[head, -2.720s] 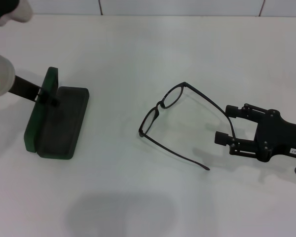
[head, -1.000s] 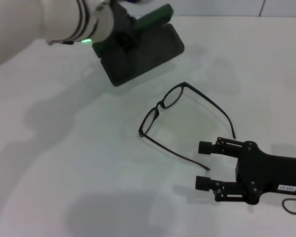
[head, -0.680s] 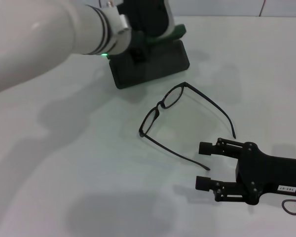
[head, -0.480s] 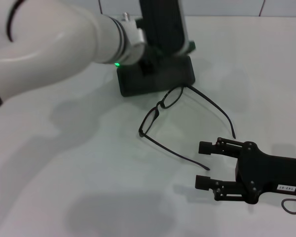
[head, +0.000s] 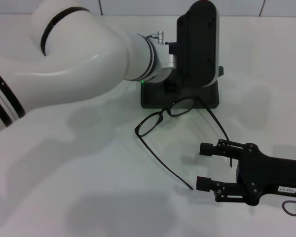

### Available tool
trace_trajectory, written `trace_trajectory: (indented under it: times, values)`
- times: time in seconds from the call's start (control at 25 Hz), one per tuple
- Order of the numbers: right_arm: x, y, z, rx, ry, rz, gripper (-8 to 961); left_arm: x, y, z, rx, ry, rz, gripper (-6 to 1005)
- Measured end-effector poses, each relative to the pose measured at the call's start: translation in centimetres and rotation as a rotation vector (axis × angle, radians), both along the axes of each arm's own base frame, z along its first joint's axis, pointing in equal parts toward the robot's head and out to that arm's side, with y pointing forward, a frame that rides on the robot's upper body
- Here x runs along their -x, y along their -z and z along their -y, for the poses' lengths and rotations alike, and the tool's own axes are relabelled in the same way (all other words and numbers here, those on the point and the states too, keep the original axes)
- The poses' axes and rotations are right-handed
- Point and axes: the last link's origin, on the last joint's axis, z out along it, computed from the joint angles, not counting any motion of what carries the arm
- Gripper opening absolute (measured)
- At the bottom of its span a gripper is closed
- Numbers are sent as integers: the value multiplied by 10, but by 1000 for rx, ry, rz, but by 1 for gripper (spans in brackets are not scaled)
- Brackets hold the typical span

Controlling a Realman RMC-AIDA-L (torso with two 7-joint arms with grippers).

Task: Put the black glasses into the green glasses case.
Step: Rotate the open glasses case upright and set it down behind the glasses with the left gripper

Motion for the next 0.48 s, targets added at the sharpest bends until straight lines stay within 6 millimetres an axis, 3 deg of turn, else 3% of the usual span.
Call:
trace_trajectory:
  times: [0.48]
  values:
    - [-5,0,4,6,22,-5,793,3,0,-3,-4,-12,-10,202]
